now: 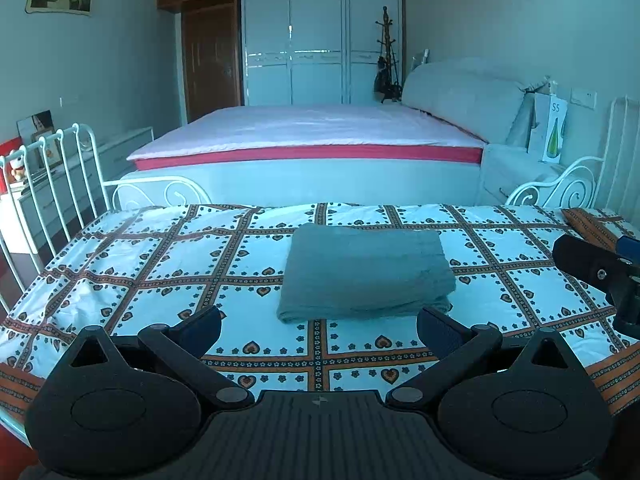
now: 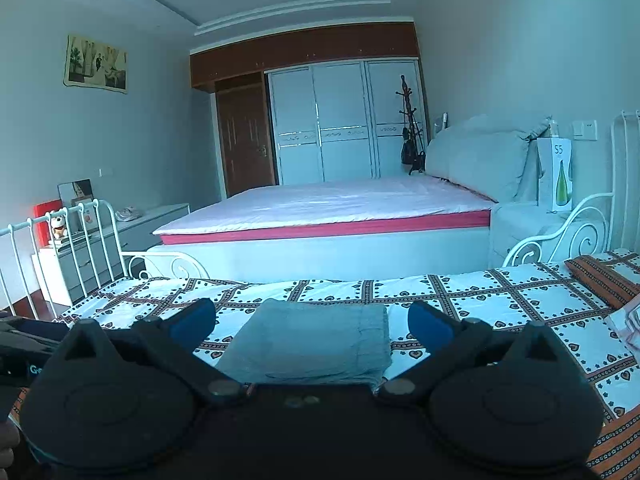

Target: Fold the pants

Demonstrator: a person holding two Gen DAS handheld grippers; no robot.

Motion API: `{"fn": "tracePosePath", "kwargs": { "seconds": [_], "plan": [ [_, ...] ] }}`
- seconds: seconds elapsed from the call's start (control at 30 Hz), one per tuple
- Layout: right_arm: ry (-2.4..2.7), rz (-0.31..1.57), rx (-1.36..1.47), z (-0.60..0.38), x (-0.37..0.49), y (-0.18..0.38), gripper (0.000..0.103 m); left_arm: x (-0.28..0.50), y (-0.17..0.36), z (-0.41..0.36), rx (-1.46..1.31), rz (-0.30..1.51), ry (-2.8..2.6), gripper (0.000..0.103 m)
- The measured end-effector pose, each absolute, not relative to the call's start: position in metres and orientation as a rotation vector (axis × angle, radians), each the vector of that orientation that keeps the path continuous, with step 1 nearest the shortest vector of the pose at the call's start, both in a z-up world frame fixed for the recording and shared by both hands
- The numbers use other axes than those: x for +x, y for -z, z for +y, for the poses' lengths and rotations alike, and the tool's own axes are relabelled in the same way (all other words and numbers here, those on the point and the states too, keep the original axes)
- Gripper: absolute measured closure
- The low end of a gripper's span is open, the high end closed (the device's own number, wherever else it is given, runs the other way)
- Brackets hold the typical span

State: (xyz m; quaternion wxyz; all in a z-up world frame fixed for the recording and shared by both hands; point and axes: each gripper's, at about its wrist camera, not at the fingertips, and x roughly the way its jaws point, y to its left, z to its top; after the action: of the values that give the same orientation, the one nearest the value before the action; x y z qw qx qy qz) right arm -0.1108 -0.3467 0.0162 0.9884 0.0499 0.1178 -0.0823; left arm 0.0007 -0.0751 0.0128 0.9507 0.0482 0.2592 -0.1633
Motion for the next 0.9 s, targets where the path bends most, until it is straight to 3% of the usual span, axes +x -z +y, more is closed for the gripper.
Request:
{"fn": "tracePosePath", "kwargs": {
  "seconds": [0.9],
  "plan": [
    [0.16,0.238,0.11,-0.353,-0.111,-0.011,0.006,-0.005,-0.009,-0.089,0.111,0.503,0.403,0.0]
  ]
}}
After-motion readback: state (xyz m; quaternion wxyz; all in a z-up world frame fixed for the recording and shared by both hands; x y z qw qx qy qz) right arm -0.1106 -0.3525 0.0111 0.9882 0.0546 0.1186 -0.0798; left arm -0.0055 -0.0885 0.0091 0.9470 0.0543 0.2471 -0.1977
